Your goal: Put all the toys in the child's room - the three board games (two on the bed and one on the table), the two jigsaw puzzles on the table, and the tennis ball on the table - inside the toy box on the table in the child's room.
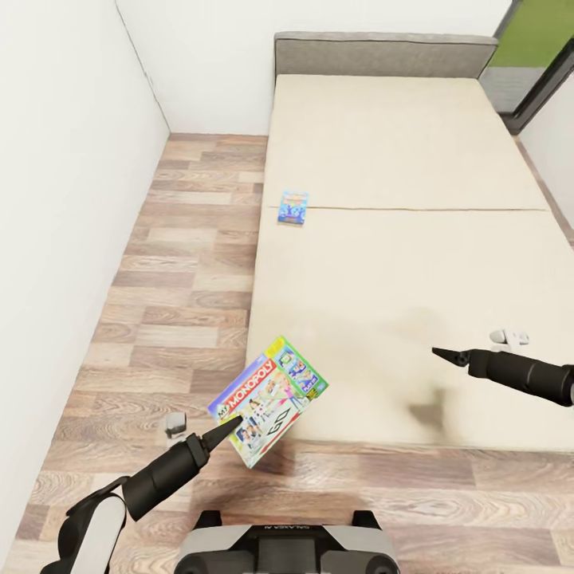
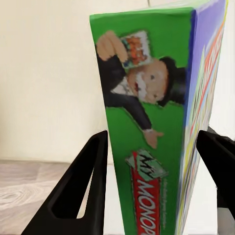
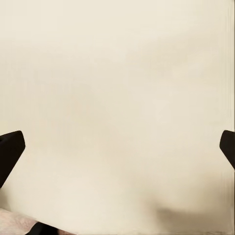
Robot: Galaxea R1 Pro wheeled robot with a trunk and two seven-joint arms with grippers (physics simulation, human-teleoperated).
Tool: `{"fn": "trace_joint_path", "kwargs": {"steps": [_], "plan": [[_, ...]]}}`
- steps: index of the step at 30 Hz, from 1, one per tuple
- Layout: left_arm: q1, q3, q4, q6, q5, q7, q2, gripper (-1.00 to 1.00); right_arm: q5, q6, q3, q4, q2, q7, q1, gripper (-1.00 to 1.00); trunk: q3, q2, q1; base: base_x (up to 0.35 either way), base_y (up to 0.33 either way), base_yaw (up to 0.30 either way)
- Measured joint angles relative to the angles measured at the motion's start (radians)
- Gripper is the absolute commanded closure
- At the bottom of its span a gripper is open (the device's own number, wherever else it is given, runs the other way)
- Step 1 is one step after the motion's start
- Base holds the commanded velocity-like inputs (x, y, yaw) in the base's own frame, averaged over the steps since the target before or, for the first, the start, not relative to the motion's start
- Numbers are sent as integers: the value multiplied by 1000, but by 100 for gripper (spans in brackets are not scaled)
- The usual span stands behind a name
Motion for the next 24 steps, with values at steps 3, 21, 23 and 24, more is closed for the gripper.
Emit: {"fn": "trace_joint_path", "kwargs": {"steps": [3,21,23,24], "plan": [[2,2,-1,0,4,0,0,100,0,0,3,-2,2,0,2,-100,10,21,-11,0,0,-30],[2,7,-1,0,5,0,2,100,-4,0,24,-2,77,-4,-4,-100,67,147,-81,0,0,-7],[2,15,-1,0,6,0,2,100,-10,0,27,-2,84,1,-3,-100,74,161,-88,0,0,0],[2,15,-1,0,6,0,2,100,-9,0,27,-2,84,1,-3,-100,77,168,-92,0,0,0]]}}
